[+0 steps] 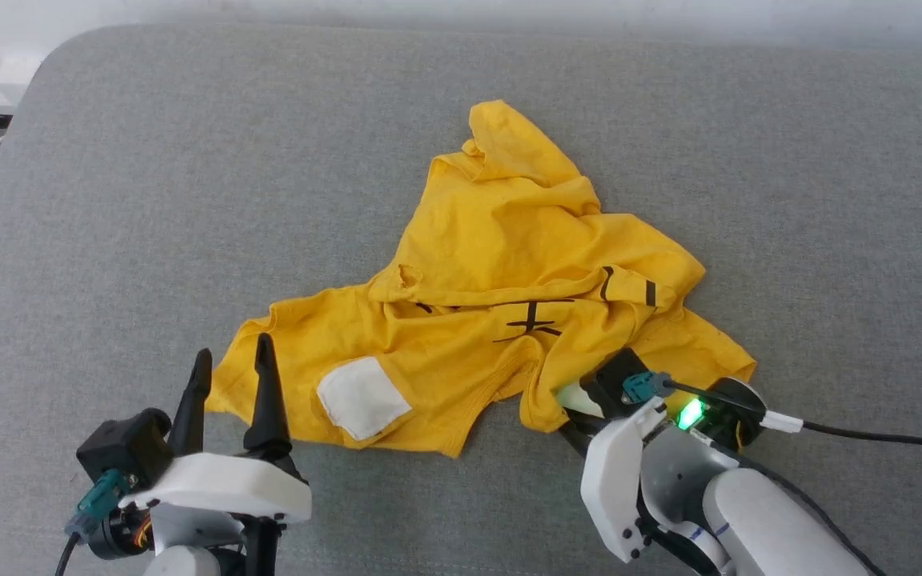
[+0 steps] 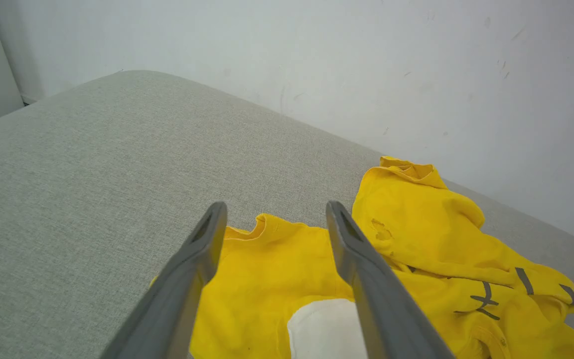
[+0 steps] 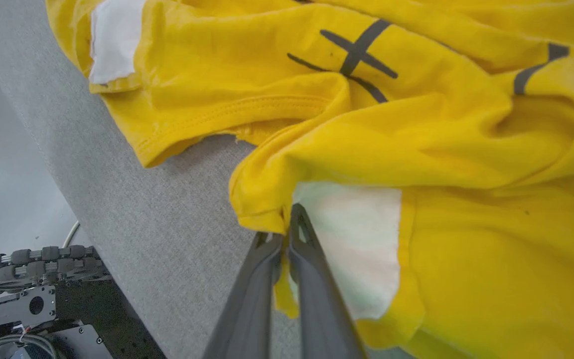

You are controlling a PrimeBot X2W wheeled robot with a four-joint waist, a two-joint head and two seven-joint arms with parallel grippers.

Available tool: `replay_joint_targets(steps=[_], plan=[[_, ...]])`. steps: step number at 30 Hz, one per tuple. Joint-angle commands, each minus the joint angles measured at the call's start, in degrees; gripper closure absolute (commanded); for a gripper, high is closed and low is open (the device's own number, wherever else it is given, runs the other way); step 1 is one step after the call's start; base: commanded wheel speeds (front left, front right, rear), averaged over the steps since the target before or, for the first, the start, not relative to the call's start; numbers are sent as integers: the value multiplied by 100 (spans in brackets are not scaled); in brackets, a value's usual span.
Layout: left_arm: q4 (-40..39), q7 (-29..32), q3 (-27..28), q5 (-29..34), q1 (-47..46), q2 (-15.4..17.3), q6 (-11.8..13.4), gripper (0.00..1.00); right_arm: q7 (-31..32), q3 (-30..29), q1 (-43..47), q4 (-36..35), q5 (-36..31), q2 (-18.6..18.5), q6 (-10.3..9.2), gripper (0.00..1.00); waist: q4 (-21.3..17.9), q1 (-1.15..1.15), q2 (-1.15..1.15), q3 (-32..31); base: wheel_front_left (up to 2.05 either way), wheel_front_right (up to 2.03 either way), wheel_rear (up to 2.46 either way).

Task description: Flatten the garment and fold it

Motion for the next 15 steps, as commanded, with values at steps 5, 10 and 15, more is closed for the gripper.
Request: replay_joint_targets(steps=[5,10,15], plan=[[4,-6,7,-3,12,32,2,0,-254,-319,12,-25,-21,93,-5,0,-15,0,0,53,0,0,0],[1,-43,33,-19,64,39,35,0,-283,-786,60,-526,111,195,-5,0,-115,0,0,52,0,0,0],[-17,-53,24,-23,75,56,32,0,-101,-1362,190,-1123,97,150,-5,0,-194,0,0,55,0,0,0]])
